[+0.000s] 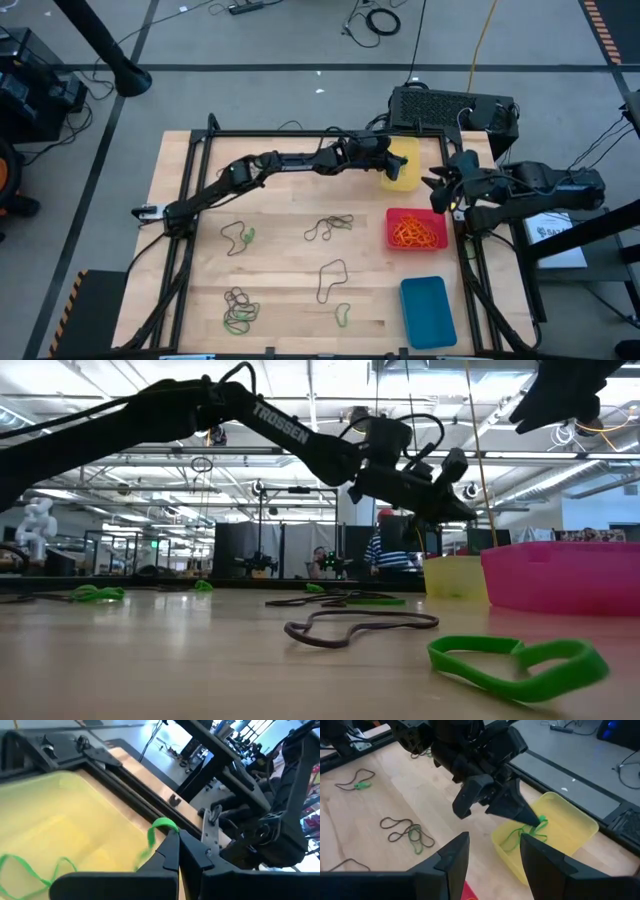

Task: Sort rubber bands into baskets
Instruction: Put the green rubber band into the yellow bin

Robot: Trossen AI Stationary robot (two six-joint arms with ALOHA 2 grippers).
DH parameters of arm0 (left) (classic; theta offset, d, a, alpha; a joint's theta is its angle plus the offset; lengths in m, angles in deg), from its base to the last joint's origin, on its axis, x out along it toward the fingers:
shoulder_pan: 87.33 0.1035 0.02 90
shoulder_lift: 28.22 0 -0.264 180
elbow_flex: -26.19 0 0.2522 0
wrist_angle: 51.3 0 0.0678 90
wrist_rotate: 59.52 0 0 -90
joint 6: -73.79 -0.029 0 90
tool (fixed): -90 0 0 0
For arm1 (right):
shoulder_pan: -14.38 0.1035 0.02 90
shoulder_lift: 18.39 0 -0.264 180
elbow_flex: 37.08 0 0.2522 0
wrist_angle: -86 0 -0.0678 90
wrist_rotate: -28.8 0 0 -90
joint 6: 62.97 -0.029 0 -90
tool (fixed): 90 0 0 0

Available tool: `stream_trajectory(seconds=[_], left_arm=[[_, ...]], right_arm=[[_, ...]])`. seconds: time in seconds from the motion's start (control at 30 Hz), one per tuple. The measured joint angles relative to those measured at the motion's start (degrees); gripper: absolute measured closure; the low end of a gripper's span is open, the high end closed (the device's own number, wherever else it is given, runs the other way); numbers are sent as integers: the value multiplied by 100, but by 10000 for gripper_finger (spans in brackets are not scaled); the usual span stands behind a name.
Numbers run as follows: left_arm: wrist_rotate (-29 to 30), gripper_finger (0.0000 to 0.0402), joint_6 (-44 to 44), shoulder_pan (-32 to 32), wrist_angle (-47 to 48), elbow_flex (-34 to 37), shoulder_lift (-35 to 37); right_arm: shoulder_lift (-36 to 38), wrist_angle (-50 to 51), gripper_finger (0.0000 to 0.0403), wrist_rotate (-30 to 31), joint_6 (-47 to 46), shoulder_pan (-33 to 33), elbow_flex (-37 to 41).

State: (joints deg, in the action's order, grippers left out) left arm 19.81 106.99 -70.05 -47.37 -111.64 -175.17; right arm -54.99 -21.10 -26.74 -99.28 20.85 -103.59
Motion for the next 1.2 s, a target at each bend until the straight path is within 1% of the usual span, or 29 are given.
stream_trajectory(seconds=[0.27, 0.33, 0.6, 0.73, 0.83, 0.97, 1.03, 1.2], left_arm=[[47, 399, 56, 2, -56, 0, 35], [73, 391, 91, 1, -40, 0, 46], [182, 322, 538, 2, 346, 0, 46], [186, 288, 554, 4, 465, 0, 60], [109, 272, 552, 11, 647, 0, 79], [-2, 268, 738, 23, 823, 0, 79], [-31, 267, 842, 41, 1009, 0, 79], [-497, 267, 853, 111, 1110, -44, 88]], right_arm=[[0, 29, 234, -21, 165, -77, 0], [-2, 31, 234, -29, 145, -77, 0], [0, 28, 234, -354, 98, -77, 0], [-1, -10, 234, -509, 94, -77, 0], [-2, -90, 234, -632, -40, -77, 0], [0, -100, 234, -648, -241, -77, 0], [0, -112, 234, -777, -345, -77, 0], [-1, -179, 234, -1175, -513, -77, 0]])
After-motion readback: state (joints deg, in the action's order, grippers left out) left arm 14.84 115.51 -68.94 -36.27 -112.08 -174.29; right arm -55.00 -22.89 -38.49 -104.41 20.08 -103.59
